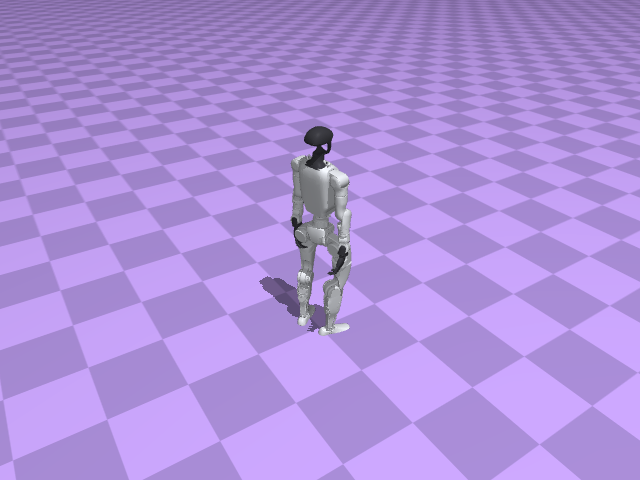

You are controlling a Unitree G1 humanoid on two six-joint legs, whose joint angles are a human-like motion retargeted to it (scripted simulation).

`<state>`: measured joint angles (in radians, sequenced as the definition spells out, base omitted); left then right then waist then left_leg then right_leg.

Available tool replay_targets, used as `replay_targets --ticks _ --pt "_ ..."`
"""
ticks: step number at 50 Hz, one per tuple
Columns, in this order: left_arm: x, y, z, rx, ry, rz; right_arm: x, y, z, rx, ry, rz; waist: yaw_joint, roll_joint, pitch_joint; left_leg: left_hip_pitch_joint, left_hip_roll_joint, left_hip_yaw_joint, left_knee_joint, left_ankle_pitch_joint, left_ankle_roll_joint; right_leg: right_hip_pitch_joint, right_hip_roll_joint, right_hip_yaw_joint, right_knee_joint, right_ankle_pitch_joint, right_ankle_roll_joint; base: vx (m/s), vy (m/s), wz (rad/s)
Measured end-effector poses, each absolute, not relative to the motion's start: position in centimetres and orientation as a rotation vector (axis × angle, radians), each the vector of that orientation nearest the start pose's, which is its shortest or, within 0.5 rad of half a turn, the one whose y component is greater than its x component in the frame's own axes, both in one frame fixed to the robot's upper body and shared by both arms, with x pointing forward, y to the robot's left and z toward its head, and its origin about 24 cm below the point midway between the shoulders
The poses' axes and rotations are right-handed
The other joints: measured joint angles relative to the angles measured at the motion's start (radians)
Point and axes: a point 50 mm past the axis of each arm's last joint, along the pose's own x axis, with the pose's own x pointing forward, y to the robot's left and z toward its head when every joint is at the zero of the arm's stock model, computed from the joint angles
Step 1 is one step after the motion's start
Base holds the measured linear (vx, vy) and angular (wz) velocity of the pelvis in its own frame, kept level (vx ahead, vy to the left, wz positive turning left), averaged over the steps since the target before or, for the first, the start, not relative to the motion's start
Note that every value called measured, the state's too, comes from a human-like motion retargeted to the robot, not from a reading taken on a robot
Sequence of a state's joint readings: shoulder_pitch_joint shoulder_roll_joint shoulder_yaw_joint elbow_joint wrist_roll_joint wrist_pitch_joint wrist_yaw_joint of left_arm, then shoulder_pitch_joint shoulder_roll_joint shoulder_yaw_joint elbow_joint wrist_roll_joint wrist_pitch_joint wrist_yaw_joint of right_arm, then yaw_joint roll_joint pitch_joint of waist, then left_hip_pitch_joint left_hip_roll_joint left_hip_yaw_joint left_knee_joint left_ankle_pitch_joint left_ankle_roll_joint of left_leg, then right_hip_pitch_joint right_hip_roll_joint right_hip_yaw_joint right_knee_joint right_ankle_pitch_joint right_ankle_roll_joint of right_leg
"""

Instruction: In place motions

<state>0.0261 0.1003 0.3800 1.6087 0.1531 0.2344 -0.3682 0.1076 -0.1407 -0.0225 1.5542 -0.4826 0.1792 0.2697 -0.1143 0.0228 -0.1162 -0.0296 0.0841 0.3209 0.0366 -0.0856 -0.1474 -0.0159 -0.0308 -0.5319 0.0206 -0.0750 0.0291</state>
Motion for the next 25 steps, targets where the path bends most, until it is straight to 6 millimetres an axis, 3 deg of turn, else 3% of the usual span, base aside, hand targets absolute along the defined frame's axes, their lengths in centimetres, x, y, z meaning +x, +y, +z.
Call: replay_targets --ticks 13,25 --pt "-3.4 16.7 -17.3 -0.471 1.805 -0.006 -6.4 -20.9 -16.8 -0.196 1.94 0.332 -0.014 0.0 0.004 0.016 0.014 0.014 0.003 -0.007 -0.002 0.014 0.017 0.003 -0.01 0.007 -0.014 0.0 -0.03 -0.01" --pt "-4.2 15.9 -17.1 -0.525 1.841 -0.056 -4.5 -20.4 -17.3 -0.194 1.864 0.362 -0.011 0.006 0.008 0.014 0.013 0.022 0.008 -0.012 0.002 0.014 0.014 0.01 -0.017 0.016 -0.021 0.0 0.0 0.0"
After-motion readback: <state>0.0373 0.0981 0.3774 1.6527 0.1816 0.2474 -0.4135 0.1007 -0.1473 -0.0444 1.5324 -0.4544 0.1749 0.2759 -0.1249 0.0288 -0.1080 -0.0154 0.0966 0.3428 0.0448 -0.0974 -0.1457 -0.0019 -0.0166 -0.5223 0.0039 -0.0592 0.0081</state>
